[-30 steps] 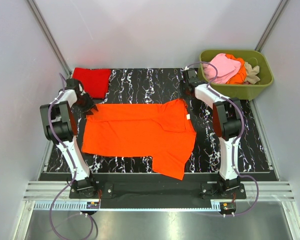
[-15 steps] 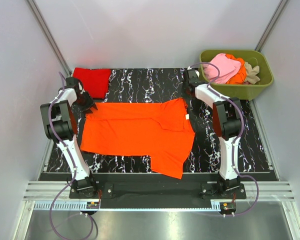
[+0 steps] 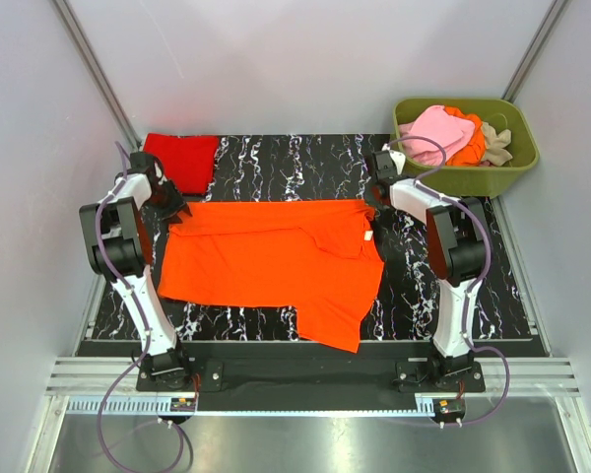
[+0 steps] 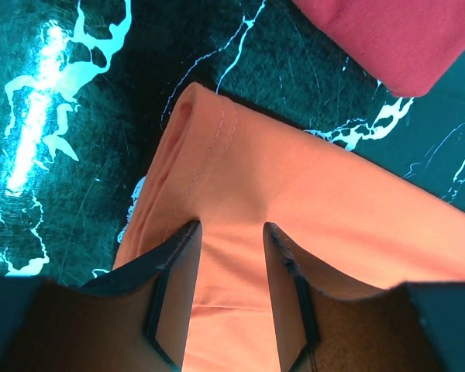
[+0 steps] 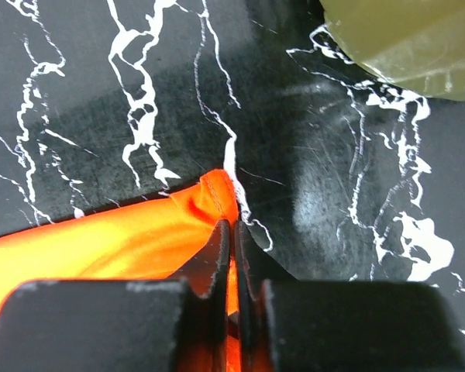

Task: Fold and stack the t-shirts
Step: Fold the tshirt

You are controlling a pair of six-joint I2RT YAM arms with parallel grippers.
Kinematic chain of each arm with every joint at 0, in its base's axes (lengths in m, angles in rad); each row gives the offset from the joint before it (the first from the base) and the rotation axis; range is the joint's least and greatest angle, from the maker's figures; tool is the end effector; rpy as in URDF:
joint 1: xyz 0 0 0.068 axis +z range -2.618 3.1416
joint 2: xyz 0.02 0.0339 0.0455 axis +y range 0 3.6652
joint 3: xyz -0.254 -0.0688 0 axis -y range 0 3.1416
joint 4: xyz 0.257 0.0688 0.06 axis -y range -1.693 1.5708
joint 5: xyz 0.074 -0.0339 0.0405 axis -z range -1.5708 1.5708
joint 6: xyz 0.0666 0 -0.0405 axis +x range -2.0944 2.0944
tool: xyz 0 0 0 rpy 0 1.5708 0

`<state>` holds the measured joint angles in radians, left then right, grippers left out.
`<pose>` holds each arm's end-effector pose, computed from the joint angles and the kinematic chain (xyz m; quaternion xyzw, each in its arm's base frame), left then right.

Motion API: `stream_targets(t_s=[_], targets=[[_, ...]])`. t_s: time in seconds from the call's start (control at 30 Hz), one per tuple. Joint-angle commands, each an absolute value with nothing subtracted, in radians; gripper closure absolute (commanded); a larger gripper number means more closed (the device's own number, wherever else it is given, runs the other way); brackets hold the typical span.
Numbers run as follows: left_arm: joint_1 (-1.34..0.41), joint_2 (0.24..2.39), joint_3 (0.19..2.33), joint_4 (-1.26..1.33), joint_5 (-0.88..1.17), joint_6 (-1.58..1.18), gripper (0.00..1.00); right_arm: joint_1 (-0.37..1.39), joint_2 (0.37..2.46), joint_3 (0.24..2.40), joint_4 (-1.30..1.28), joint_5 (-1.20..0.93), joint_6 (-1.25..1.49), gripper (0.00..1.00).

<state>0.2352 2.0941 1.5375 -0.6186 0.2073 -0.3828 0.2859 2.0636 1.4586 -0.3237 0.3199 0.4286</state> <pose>0.4413 0.0916 0.1203 -0.2772 0.9352 -0.1156 0.1874 0.4548 0.1119 0.1306 0.1169 0.9308 -0.0326 0.3447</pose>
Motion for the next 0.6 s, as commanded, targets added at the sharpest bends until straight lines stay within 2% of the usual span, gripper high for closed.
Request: stream_targets(t_s=[0.0,0.1,0.2,0.47,0.57], targets=[[0.245,2.128,1.575,-0.618,0.188,-0.377,0.55,0.276,2.008,1.446,-0.224,0.325,0.431,0.92],[0.242,2.128,1.62,-0.62,0.281,-0.376,0.54,0.278,2.006,1.485,-0.229,0.281,0.391,0.8],[0.236,2.089,1.637,-0.623,0.305,-0.38,0.51,0.276,1.964,1.516,-0.265,0.223,0.373,0.73],[0.212,1.918,1.605,-0.634,0.305,-0.393,0.46,0.327,1.752,1.37,-0.348,0.103,0.495,0.68],[0.125,1.853,1.542,-0.632,0.308,-0.368,0.46,0.337,1.7,1.298,-0.364,0.063,0.578,0.66]])
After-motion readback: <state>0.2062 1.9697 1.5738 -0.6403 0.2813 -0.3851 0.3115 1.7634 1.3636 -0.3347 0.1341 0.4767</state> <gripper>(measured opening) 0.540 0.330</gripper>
